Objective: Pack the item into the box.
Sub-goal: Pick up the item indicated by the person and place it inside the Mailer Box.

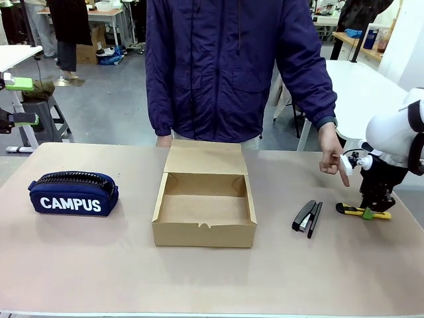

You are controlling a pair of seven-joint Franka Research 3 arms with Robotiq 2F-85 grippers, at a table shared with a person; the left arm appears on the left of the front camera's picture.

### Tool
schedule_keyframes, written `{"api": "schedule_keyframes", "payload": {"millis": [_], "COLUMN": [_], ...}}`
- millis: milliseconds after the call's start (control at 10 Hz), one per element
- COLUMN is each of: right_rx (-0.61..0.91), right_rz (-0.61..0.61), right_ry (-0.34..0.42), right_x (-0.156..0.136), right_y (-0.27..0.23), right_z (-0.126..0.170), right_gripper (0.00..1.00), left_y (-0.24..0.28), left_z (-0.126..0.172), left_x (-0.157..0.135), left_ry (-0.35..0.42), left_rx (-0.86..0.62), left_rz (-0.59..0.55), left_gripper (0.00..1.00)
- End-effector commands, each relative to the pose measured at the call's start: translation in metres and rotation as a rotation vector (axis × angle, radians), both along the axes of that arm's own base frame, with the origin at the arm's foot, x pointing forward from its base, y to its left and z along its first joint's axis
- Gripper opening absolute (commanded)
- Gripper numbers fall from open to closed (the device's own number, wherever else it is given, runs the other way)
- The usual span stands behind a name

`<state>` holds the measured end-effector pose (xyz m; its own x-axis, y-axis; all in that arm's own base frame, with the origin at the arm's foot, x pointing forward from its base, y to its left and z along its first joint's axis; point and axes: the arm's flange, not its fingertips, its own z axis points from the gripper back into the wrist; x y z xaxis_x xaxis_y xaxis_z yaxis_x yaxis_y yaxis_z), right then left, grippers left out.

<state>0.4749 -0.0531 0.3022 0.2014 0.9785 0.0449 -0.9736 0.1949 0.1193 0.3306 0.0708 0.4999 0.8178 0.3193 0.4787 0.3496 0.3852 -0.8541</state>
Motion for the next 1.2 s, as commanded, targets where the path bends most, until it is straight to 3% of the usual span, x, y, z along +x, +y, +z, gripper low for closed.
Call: {"api": "schedule_keyframes", "payload": {"millis": [0, 400, 600, 900, 1100], "right_rx": [-0.021, -0.047, -0.106, -0.096, -0.075], "right_rz": [0.010, 0.005, -0.074, -0.029, 0.004], "right_ry": [0.013, 0.013, 0.029, 0.033, -0.049], "right_x": [-0.003, -0.005, -0.031, -0.076, -0.098], "right_y": [-0.002, -0.001, 0.009, 0.024, 0.032], "right_z": [-0.001, 0.008, 0.051, 0.120, 0.149], "right_gripper": [0.00, 0.00, 0.00, 0.00, 0.00], "left_y": [-0.002, -0.002, -0.002, -0.002, -0.002], "left_z": [0.000, 0.000, 0.000, 0.000, 0.000], "left_x": [0.001, 0.001, 0.001, 0.001, 0.001], "left_ry": [-0.027, -0.027, -0.027, -0.027, -0.027], "left_rx": [-0.015, -0.015, -0.015, -0.015, -0.015], "left_rz": [-0.002, -0.002, -0.002, -0.002, -0.002], "left_gripper": [1.00, 1.00, 1.00, 1.00, 1.00]}}
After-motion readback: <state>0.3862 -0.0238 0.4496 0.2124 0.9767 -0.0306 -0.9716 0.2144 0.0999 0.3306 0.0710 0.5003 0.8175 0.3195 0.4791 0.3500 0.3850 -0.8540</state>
